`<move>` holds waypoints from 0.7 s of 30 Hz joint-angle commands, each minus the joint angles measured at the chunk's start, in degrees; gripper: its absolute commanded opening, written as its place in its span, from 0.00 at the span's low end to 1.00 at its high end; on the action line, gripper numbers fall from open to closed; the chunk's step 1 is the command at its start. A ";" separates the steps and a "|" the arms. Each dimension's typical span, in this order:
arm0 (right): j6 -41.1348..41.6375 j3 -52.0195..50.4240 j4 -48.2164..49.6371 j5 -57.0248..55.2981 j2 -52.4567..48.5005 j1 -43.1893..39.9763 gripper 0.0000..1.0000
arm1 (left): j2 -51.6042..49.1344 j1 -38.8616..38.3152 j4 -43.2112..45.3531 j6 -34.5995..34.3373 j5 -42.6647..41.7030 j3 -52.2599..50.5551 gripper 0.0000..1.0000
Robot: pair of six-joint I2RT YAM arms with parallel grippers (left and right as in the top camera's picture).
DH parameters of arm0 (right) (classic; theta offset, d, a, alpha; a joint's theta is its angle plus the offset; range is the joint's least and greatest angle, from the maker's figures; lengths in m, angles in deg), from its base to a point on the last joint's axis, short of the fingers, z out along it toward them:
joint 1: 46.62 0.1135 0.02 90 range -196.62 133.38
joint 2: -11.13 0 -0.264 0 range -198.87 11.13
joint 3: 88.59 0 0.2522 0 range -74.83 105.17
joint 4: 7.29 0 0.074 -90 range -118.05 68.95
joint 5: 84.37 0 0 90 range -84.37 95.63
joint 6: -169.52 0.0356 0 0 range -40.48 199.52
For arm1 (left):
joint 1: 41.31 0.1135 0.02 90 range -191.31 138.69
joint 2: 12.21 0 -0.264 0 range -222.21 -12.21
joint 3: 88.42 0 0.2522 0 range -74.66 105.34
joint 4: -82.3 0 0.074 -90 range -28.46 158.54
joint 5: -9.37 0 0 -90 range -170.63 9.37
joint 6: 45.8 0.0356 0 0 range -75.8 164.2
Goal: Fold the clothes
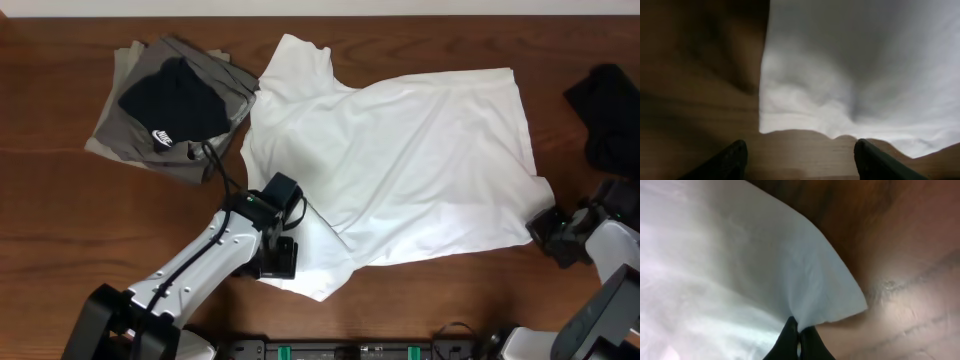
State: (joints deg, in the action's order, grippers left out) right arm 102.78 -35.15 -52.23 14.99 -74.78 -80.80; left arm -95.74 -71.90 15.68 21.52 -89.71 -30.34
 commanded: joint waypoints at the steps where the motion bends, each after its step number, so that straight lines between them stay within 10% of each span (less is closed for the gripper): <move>1: -0.15 2.99 -0.87 0.11 3.52 -0.31 0.01 | -0.37 -0.04 0.28 -0.57 -5.70 -0.59 0.70; 21: -0.11 3.08 -1.16 1.64 5.95 -0.31 0.01 | -6.71 -0.04 8.20 -6.60 -12.63 -2.93 0.59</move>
State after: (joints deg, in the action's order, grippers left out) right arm 102.78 -33.09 -53.34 16.30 -69.38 -80.80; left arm -100.57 -71.90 23.28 15.27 -101.71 -32.81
